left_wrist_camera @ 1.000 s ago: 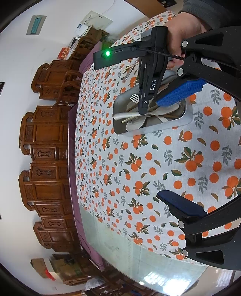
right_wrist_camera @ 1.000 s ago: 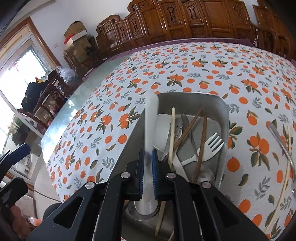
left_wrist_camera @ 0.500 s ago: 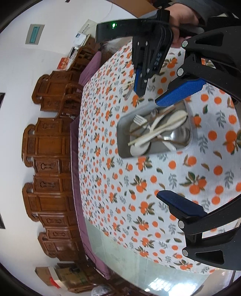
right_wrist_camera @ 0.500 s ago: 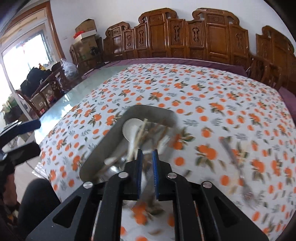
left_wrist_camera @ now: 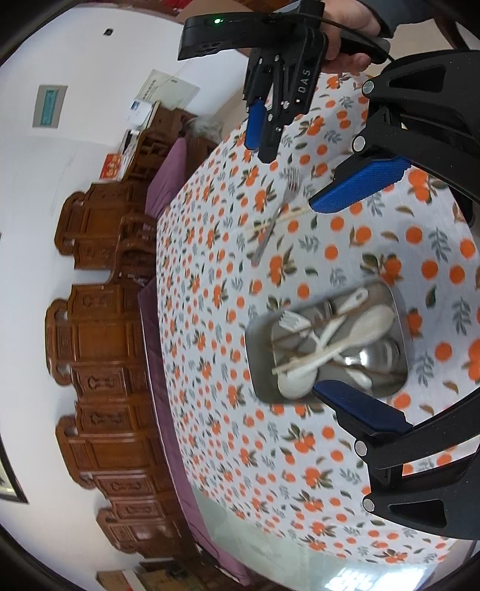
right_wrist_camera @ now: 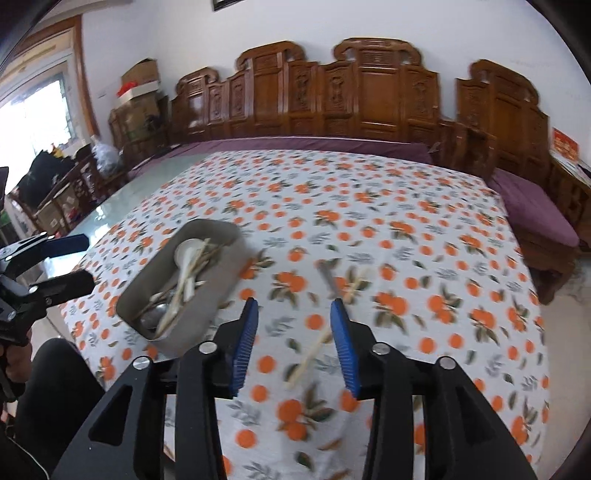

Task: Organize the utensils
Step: 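Grasp the steel fork by its handle with the right tool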

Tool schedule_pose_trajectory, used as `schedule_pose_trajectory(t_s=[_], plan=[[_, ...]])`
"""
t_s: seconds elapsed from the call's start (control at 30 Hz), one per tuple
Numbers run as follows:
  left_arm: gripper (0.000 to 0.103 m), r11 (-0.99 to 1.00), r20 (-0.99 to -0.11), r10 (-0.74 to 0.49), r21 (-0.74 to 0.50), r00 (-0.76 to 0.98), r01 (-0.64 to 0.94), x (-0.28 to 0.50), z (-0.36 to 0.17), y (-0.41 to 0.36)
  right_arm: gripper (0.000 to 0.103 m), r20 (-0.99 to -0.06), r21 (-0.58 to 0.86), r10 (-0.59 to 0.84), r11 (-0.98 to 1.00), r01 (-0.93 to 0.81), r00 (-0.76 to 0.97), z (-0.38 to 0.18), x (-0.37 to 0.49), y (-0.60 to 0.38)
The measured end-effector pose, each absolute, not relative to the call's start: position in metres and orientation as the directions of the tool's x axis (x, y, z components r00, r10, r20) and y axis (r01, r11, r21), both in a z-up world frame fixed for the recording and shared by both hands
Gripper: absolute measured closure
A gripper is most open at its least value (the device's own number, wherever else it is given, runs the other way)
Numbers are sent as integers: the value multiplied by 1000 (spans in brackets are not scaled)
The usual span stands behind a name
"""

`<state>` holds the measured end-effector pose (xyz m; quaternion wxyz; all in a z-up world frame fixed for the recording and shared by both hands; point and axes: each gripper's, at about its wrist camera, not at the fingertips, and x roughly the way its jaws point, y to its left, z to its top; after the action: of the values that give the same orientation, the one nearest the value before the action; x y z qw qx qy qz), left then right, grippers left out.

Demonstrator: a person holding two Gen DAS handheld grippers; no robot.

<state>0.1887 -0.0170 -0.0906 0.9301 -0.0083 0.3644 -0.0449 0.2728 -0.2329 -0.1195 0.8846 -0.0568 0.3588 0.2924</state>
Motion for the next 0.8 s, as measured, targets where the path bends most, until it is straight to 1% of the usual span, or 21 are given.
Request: schedule_pose_trajectory(t_s=[0.37, 0.47, 0.53, 0.6, 0.8], plan=[[15, 984, -704, -149, -40, 694, 171, 211, -103, -65, 58, -714, 76, 405, 856, -511, 572, -146, 293, -265], [24, 979, -720, -169, -43, 673, 200, 219, -112, -78, 58, -720, 84, 397, 864, -497, 569, -150, 297, -271], [26, 977, -731, -175, -44, 660, 210, 225, -119, -86, 58, -724, 86, 393, 867, -491, 567, -154, 299, -276], [31, 975, -743, -174, -39, 646, 218, 232, -129, -93, 58, -726, 96, 395, 869, -486, 563, -157, 302, -281], [31, 976, -771, -163, -36, 616, 214, 249, -153, -102, 58, -731, 107, 416, 853, -511, 541, -170, 312, -280]])
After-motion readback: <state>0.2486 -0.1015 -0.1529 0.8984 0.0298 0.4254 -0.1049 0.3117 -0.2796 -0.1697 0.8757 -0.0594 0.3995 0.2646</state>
